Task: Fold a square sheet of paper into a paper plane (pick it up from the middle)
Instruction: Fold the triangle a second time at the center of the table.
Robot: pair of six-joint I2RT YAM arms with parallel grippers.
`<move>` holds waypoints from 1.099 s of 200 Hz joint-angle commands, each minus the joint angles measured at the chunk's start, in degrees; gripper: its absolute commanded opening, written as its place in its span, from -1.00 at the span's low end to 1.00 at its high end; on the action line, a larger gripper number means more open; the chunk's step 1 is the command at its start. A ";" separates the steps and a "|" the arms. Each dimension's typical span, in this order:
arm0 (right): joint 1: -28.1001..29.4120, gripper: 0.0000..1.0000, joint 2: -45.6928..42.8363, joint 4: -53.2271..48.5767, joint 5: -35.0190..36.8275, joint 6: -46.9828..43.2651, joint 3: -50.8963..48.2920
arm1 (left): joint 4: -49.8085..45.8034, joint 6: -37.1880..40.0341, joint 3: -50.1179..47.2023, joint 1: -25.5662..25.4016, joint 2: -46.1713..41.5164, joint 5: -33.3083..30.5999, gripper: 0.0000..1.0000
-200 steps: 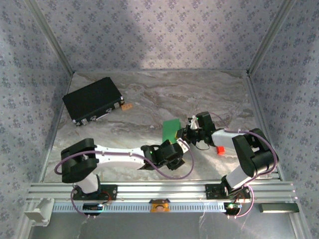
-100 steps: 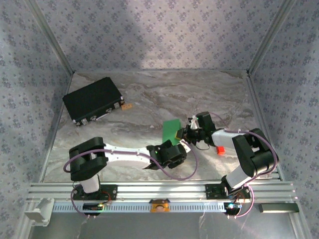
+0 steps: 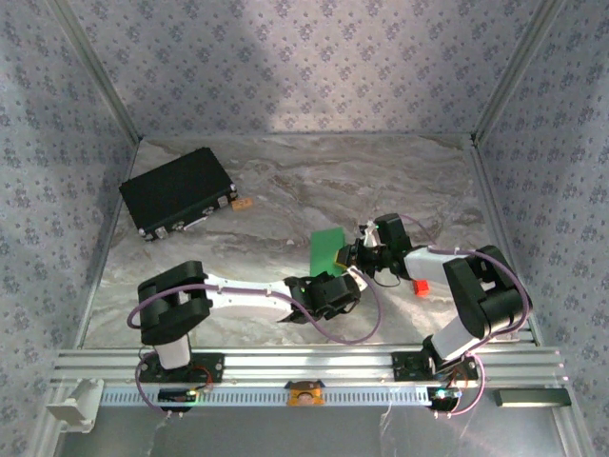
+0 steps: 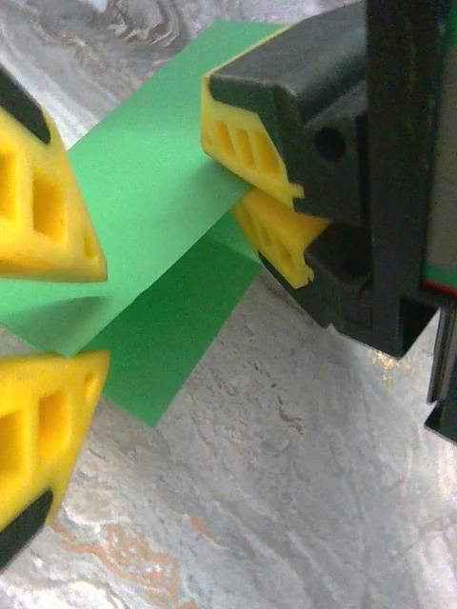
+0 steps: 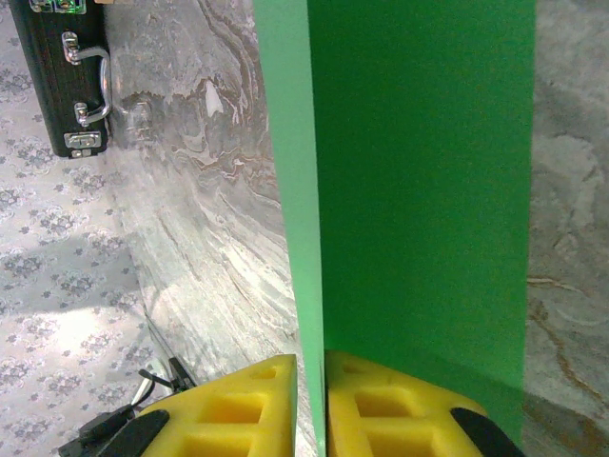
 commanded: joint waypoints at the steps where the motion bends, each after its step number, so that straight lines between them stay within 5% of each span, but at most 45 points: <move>1: -0.16 -0.65 -0.78 -1.08 0.02 -0.32 0.15 | 0.80 -1.35 -0.43 0.46 -1.39 1.70 -0.75; 23: -0.75 -0.62 -2.17 -1.55 0.84 -0.43 -0.55 | 1.90 -3.82 -1.75 2.81 -3.41 7.17 -1.00; 134: -7.92 -0.46 -17.49 -15.19 8.78 -3.77 -4.28 | 11.03 -15.75 -6.30 16.67 -7.58 41.48 -1.00; 220: -8.05 -0.63 -22.30 -15.94 6.47 -3.11 -8.40 | 13.54 -20.82 -5.32 19.79 -4.78 48.67 -1.00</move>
